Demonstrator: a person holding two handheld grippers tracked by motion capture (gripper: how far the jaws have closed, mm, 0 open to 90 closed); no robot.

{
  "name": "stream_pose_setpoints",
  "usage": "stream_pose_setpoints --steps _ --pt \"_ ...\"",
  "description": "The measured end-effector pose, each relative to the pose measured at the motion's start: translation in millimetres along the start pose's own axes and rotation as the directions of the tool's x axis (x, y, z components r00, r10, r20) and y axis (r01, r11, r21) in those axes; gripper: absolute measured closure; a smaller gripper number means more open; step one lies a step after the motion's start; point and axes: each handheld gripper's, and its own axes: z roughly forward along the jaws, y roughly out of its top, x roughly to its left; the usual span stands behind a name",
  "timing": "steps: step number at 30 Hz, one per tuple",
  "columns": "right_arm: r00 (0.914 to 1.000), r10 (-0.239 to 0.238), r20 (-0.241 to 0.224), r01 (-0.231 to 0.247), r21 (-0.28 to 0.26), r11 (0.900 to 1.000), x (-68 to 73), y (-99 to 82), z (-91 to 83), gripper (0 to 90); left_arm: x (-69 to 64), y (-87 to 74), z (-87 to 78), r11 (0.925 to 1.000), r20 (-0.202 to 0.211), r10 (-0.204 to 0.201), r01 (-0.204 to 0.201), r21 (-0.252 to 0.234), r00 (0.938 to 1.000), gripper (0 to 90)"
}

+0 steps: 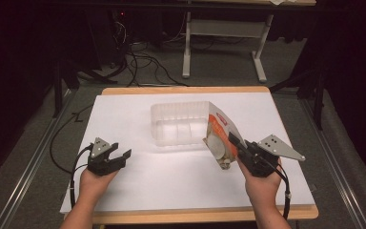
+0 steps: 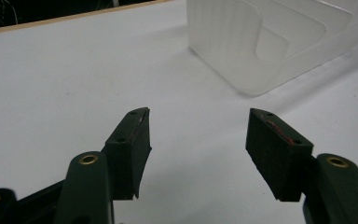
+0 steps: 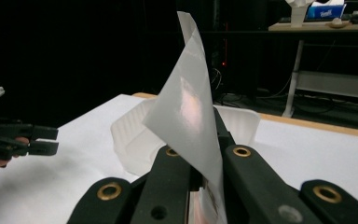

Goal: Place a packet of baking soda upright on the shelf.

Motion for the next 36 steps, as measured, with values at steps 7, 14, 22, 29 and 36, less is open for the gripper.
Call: stream_pose_setpoints --steps 7,14,22,29,36 --pt "0.9998 -0.018 -0.003 0.018 -0.018 0.9997 8.2 14.3 13.3 90.0 0.1 0.4 -0.6 1.0000 0.003 0.000 0.000 -0.003 1.0000 40.3" --pt "0.9998 -0.019 -0.006 0.019 -0.039 0.9990 19.4 28.1 37.0 90.0 0.1 0.7 -1.0 1.0000 0.007 -0.003 0.003 -0.006 1.0000 40.3" --pt "0.9996 -0.026 -0.014 0.026 -0.037 0.9990 30.5 36.9 67.6 90.0 1.0 0.9 -1.3 0.9999 0.010 -0.005 0.006 -0.014 0.9999 40.4" --pt "0.9992 -0.028 -0.029 0.027 -0.037 0.9990 36.8 39.2 92.5 90.0 1.3 1.1 -1.5 0.9998 0.013 -0.009 0.009 -0.016 0.9999 40.4" --pt "0.9989 -0.021 -0.041 0.019 -0.038 0.9991 43.6 40.9 119.1 90.0 0.9 1.1 -1.5 0.9998 0.017 -0.011 0.011 -0.016 0.9998 40.3"
